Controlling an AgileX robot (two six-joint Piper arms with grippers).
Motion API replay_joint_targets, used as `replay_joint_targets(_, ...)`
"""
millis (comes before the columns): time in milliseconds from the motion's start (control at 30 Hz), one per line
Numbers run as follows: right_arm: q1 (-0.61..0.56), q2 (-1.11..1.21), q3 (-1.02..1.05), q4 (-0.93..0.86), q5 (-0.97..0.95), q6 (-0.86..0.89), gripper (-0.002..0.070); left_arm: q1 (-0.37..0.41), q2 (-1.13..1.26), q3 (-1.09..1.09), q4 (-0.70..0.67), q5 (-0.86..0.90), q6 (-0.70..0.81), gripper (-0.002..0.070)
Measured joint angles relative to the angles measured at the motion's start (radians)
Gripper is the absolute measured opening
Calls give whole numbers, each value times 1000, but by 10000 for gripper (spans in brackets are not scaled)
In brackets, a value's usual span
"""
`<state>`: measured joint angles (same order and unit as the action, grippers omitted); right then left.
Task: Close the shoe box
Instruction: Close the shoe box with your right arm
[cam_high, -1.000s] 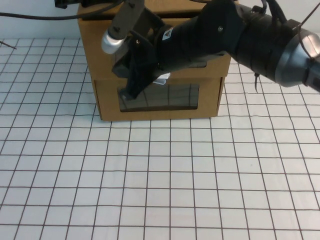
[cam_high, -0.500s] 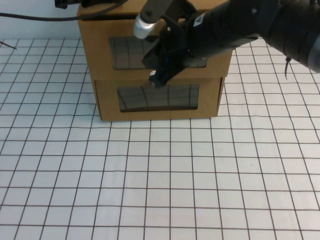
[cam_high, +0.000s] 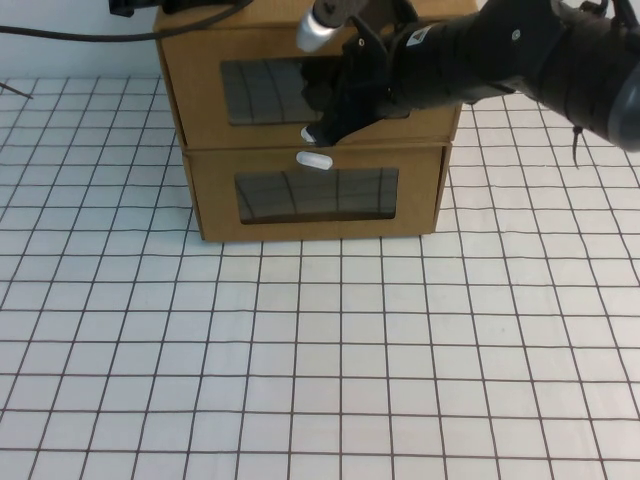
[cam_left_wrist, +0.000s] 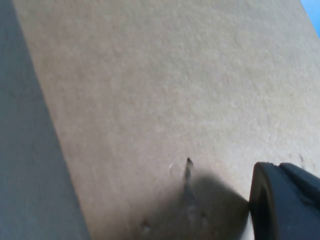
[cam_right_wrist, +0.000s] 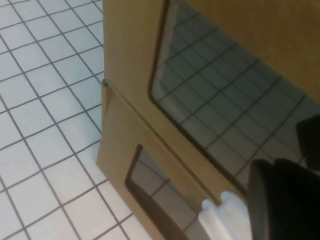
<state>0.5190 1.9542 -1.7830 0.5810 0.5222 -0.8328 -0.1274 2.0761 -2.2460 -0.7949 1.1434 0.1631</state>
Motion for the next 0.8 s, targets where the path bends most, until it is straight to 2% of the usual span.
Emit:
replay_joint_targets(267, -6, 17, 0, 41, 16, -24, -13, 0, 0, -2, 2, -2, 0, -6)
replay_joint_targets(567, -11, -57, 9, 41, 187, -49, -13, 0, 0, -9, 5, 2, 4, -6)
replay_joint_targets(800, -11, -172, 9, 27, 277, -49, -13, 0, -33, -45, 87, 76, 25, -5)
